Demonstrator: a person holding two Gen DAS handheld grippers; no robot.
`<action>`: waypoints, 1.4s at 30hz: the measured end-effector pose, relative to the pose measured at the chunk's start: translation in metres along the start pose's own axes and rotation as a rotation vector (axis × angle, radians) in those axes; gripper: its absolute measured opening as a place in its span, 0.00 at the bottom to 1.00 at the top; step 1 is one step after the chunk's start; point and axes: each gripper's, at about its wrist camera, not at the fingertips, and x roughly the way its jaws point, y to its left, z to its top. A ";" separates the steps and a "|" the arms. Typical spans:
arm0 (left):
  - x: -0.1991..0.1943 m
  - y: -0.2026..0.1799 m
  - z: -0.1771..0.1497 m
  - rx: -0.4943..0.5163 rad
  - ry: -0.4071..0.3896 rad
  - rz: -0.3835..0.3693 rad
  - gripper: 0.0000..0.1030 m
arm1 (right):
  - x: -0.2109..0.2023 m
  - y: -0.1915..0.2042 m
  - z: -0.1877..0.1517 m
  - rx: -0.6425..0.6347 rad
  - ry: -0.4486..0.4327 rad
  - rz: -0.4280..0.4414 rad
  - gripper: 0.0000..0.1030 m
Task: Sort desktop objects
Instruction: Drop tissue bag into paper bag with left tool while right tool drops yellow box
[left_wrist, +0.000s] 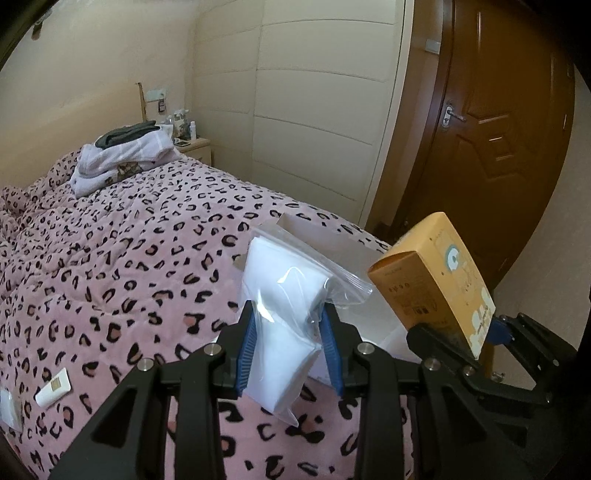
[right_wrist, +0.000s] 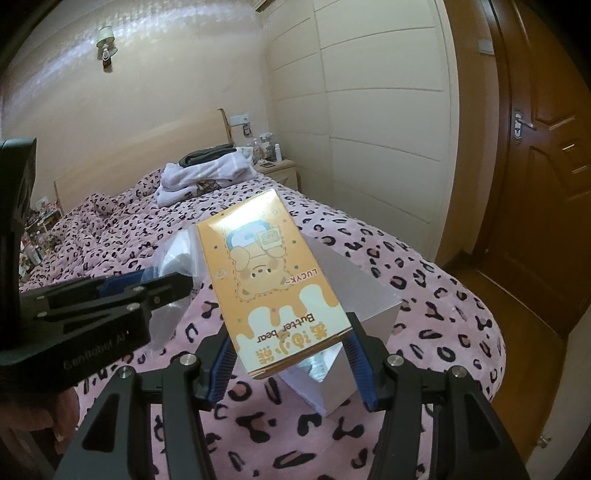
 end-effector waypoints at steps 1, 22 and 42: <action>0.002 -0.001 0.004 0.004 -0.002 0.001 0.33 | 0.001 -0.002 0.002 0.001 -0.002 -0.004 0.54; 0.078 0.005 0.063 -0.079 0.092 -0.114 0.33 | 0.048 -0.031 0.026 0.030 0.034 -0.041 0.54; 0.116 0.000 0.048 -0.109 0.147 -0.136 0.33 | 0.090 -0.016 0.011 -0.062 0.110 -0.077 0.51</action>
